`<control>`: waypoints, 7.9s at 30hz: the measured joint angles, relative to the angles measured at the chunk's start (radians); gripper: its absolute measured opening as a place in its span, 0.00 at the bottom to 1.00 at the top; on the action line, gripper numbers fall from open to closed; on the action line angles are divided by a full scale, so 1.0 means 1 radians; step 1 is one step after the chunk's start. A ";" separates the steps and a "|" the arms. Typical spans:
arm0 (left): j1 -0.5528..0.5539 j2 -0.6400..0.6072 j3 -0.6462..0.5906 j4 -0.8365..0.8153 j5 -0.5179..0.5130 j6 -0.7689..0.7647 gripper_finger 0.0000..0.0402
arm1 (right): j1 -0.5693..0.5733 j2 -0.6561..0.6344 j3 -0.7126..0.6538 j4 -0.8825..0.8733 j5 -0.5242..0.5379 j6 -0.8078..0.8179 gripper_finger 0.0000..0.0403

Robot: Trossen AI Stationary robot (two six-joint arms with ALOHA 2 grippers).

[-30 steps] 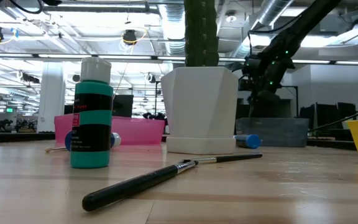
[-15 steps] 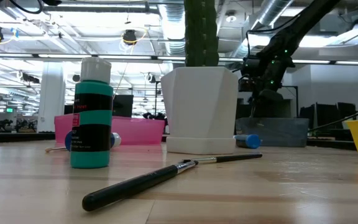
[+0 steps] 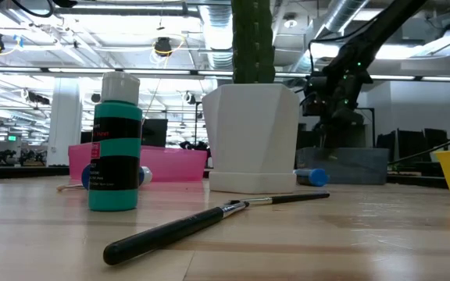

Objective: Pick & Place Paint Supplies
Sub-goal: Put the lash into the black bin, then put the right blue paint bottle into the yellow basket

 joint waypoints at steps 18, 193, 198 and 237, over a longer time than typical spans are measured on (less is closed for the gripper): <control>0.000 0.000 0.000 -0.003 0.000 0.000 0.02 | -0.035 0.000 0.000 0.049 0.110 0.015 0.06; -0.124 0.216 0.000 0.380 0.210 -0.210 0.18 | 1.605 -0.392 -0.211 0.955 1.134 0.949 0.31; -0.130 0.305 0.000 0.553 0.211 -0.253 0.31 | 1.566 -0.303 -0.212 1.232 1.131 0.661 0.31; -0.129 0.609 0.153 0.758 0.358 -0.423 0.67 | 1.323 -0.045 -0.001 1.481 0.687 0.442 0.31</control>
